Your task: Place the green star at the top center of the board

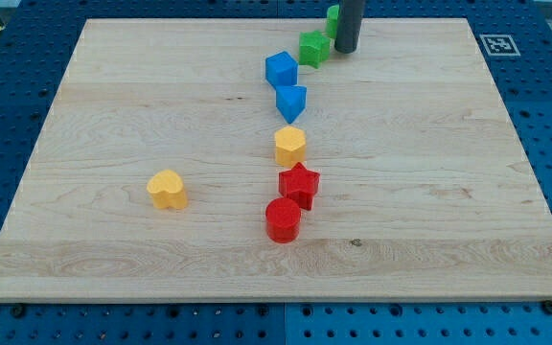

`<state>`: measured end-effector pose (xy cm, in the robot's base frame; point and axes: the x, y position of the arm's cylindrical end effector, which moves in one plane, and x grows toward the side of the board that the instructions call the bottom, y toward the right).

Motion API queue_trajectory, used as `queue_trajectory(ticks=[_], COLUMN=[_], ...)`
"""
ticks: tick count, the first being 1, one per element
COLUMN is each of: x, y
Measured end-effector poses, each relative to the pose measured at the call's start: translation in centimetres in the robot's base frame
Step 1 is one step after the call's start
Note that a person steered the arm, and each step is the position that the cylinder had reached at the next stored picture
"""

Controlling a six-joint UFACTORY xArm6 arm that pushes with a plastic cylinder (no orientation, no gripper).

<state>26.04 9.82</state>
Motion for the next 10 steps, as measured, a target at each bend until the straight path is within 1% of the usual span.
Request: queue_trajectory(ticks=[2, 4, 5, 6, 8, 9, 10], x=[0.1, 1.8, 1.4, -0.3, -0.4, -0.4, -0.4], y=[0.0, -0.9, -2.2, -2.2, -3.2, -5.5, -6.2])
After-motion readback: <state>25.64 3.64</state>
